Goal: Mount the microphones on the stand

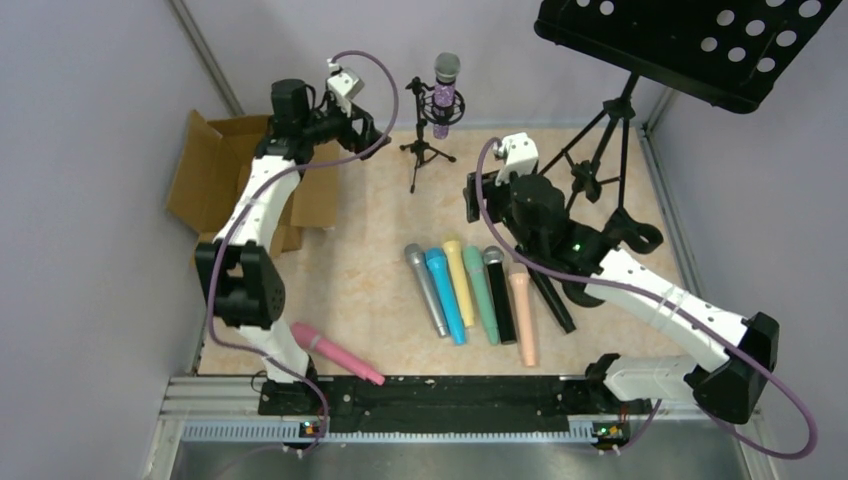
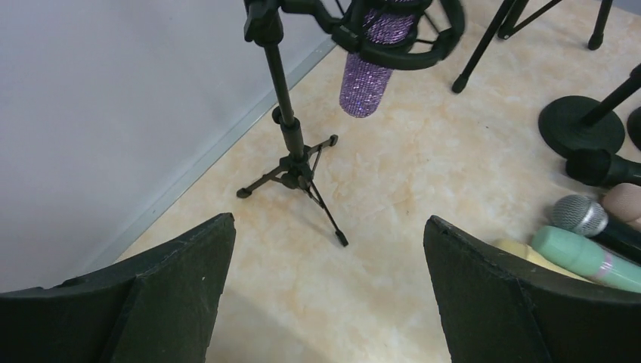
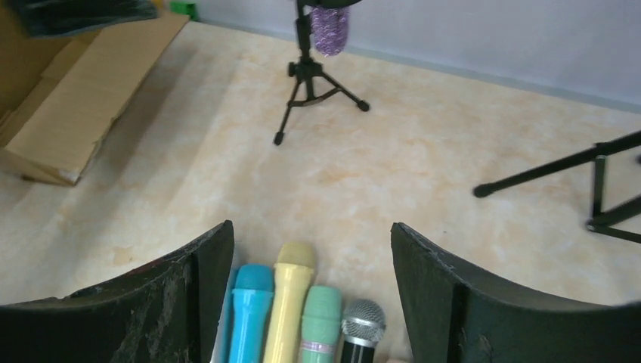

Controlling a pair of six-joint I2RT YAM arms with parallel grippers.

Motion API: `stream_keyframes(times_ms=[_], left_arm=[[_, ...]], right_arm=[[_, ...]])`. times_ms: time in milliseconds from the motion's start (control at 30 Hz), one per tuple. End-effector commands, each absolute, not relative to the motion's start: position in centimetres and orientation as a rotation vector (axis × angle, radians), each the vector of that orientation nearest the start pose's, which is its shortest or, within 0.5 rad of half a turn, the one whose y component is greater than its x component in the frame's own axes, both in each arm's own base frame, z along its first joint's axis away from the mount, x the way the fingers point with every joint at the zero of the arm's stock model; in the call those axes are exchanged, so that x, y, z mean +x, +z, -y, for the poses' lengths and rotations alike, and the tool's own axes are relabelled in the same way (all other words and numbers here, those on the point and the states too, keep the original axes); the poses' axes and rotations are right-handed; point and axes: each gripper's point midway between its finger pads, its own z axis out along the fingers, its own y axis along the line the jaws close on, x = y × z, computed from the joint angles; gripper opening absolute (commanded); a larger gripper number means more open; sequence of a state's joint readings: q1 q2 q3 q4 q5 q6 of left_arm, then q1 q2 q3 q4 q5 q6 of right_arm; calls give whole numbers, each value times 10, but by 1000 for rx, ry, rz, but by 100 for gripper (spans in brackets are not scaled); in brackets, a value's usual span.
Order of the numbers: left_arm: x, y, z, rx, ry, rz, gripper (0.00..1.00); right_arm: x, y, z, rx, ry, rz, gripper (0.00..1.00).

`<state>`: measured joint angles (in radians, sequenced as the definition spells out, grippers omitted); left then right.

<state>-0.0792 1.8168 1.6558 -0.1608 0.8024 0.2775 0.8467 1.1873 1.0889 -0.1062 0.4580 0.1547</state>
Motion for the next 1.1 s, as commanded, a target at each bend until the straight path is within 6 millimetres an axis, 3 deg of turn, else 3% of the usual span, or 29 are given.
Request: stream_keyframes(times_ms=[0,167,367,467,767,1067], left_arm=[[453,280,132,786,-515,-1864,99],[399,279,112,758,-458,-1998,99],[352,286,108,706,-486,-2057,99],[339,291,108,675,-507,-2069,99],[321,298,101,616,-476,-2109,99],[306,315,93,588,-418,-2065,99]], right_arm=[[326,355,-196,-69,184,-1782,74],[336,388,-129,136,62,-1772,76],[327,411,-87,182,-83,-1736,83],[326,402,-74,190,-116,-1774,86],[323,344,-49,191,-204,-1892,87],[331,324,-47,193,-164,-1932,76]])
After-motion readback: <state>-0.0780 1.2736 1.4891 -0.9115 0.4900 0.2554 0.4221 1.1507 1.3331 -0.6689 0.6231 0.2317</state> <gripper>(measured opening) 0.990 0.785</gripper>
